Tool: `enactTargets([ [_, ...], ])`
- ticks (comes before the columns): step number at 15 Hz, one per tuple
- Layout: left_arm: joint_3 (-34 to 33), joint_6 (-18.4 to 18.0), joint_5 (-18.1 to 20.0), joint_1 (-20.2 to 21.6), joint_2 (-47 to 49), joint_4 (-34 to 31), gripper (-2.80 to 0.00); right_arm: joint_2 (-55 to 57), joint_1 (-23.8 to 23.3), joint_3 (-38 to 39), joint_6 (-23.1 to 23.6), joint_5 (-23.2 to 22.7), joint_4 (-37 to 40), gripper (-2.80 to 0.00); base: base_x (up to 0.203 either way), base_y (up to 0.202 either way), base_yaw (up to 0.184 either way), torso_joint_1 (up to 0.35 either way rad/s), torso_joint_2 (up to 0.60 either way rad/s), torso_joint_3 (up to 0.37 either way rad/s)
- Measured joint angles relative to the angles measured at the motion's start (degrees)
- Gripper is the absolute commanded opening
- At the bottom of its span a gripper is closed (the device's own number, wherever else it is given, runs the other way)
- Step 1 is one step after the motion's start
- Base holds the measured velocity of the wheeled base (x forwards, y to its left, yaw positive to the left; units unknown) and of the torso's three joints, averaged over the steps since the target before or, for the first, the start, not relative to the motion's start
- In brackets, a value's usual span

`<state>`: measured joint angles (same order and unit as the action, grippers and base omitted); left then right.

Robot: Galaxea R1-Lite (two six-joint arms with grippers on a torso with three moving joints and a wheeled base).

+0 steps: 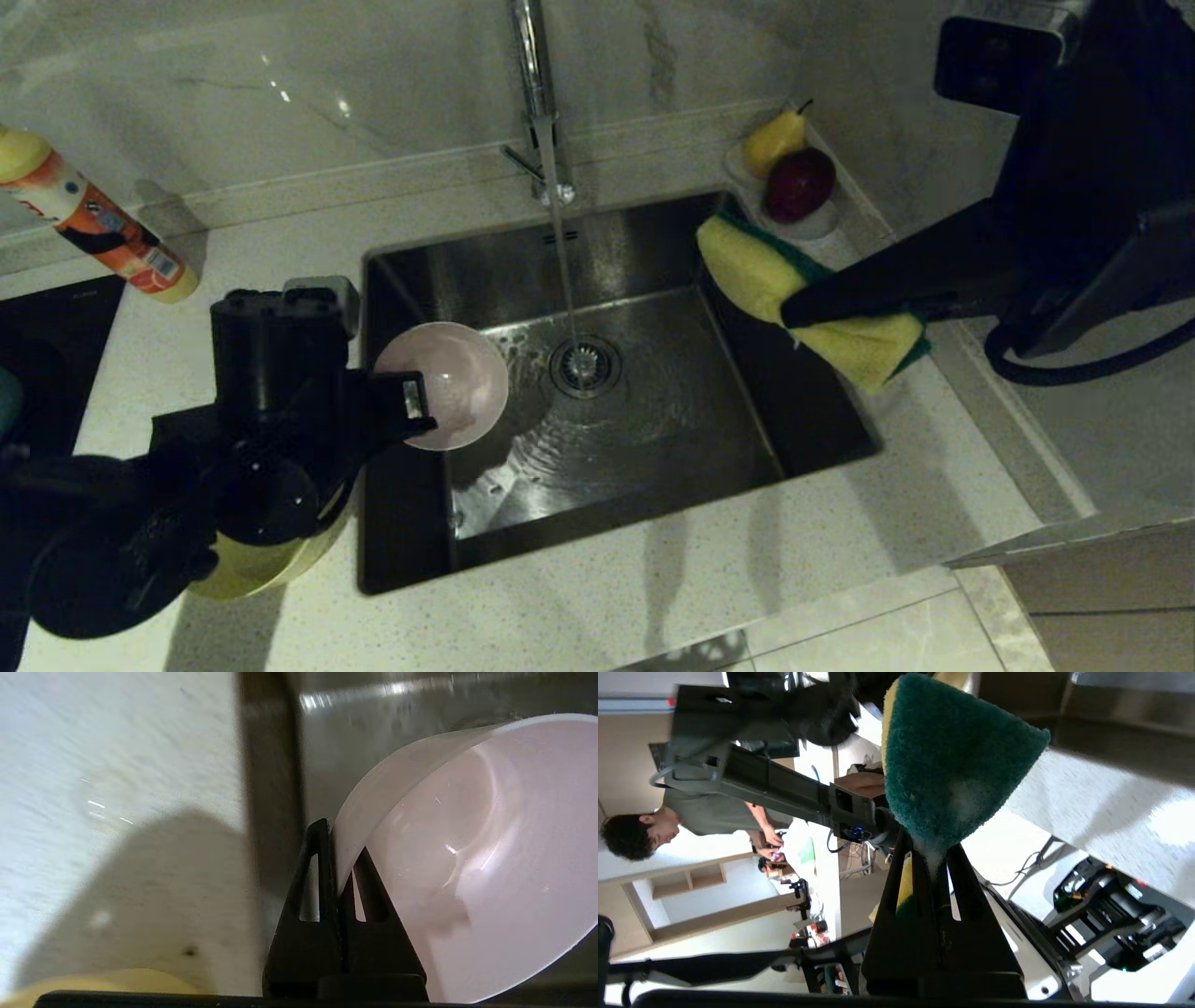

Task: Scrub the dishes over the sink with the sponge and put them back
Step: Wipe the bowl, then rinse the bowl

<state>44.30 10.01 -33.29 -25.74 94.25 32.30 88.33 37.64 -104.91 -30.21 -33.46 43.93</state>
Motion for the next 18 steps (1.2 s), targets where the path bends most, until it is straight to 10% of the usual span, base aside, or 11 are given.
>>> enactTargets([
  [7, 23.73, 22.29, 15.70, 2.54, 5.74, -34.21, -2.80, -5.80, -1.21, 9.51, 0.77, -0.22, -0.37, -2.80, 0.000, 0.000, 0.000, 0.000, 0.00, 0.000],
  [10, 28.31, 26.95, 24.68, 2.76, 7.58, -36.65, -2.80, -7.23, -1.46, 14.91, 0.77, -0.40, -4.28, -2.80, 0.000, 0.000, 0.000, 0.000, 0.00, 0.000],
  [18, 33.06, 29.62, 25.61, 2.73, 11.90, -33.44, -2.80, -8.63, -2.02, 19.82, 0.74, -0.31, -9.62, -2.80, 0.000, 0.000, 0.000, 0.000, 0.00, 0.000],
])
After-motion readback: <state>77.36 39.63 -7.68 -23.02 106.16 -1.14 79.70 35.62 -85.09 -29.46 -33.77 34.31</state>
